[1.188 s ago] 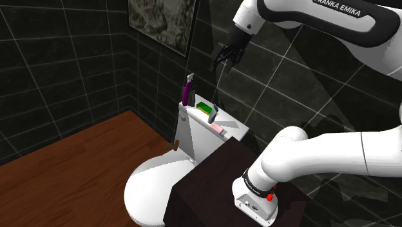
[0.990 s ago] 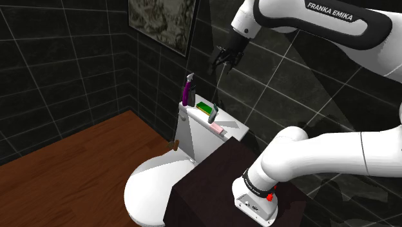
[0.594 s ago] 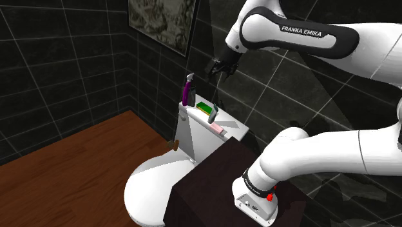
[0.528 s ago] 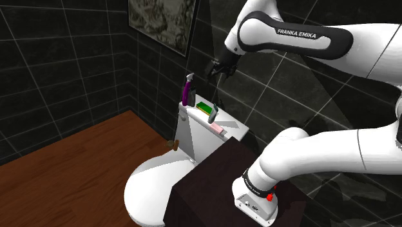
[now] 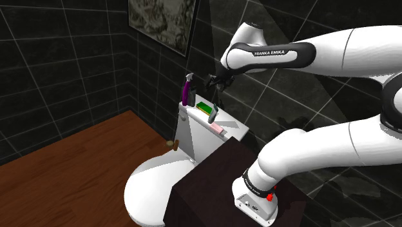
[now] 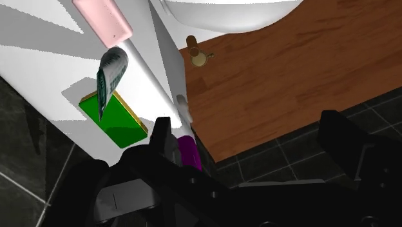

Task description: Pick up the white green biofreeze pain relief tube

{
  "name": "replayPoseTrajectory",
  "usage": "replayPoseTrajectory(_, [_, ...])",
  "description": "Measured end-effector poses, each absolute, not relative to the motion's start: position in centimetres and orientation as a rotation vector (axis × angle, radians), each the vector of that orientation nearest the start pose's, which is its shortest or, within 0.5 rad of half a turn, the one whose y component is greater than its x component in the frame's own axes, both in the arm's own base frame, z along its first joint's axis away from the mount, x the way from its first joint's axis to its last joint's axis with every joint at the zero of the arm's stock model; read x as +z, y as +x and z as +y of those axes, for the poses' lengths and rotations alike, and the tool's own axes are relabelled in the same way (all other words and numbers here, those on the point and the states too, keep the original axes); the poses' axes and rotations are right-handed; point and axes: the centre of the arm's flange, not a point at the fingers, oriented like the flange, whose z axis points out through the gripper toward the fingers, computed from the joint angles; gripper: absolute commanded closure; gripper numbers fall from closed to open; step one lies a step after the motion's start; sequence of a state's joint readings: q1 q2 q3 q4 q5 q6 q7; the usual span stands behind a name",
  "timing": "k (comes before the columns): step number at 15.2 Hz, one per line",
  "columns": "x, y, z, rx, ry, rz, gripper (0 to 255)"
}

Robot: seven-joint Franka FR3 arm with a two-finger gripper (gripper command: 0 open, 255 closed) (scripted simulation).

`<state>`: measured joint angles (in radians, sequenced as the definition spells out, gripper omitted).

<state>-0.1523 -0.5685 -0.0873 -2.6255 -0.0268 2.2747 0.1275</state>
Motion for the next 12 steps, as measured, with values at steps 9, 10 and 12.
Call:
replayPoseTrajectory(9, [36.4,40.5,-16.0,-0.408,-3.081,0.745,0])
replayPoseTrajectory(10, [35.5,40.8,-16.9,-0.416,-3.081,0.770,0])
replayPoseTrajectory(12, [33.6,41.1,-18.4,-0.432,-3.082,0.818,0])
